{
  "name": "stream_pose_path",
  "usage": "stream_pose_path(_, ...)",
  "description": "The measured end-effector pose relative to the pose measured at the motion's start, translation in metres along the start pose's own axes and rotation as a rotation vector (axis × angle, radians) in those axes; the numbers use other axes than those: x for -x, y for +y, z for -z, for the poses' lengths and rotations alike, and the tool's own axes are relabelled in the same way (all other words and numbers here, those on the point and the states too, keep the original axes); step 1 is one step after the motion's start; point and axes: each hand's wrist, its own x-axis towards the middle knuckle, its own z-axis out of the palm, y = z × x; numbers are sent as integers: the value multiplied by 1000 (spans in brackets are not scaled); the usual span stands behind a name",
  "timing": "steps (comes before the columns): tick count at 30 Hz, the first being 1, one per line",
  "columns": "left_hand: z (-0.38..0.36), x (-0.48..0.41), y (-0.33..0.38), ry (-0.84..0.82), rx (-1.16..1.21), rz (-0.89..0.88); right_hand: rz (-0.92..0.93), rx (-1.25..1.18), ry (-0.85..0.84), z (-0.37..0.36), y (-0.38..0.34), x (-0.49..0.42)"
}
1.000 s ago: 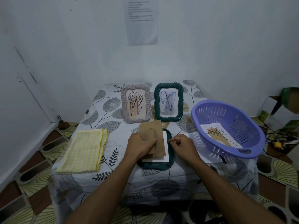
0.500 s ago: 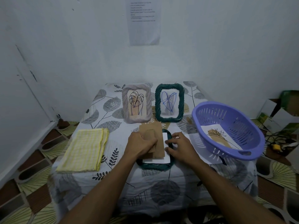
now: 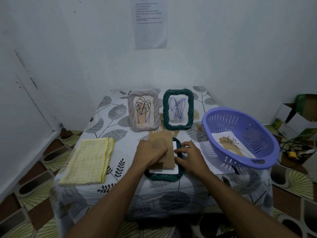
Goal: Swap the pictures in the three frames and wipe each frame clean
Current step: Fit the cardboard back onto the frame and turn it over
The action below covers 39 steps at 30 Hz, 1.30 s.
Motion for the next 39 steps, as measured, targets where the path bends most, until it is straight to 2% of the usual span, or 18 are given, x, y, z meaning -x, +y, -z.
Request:
stream_pose_path(4,-6,-3,-2,-67,-21,39,-25,-145,101,4,0,-1)
stream_pose_path(13,-21,-5,-9,-113,-224,51,10,-111,48,1,3,-2)
stream_pose_path(19,-19,-6,-21,-68,-165,-52,9,-50,15,-1,6,-2)
stream_pose_path(26,-14,-7,-40,-96,-142,-191,-2,-34,-7,-1,7,-4)
stream_pose_path(32,-13,-11,-42,-73,63,-153,-16,-61,-9,1,6,-5)
stream_pose_path(39,-23,-14,-48,-33,12,-148,-41,-68,-15,-2,5,-5)
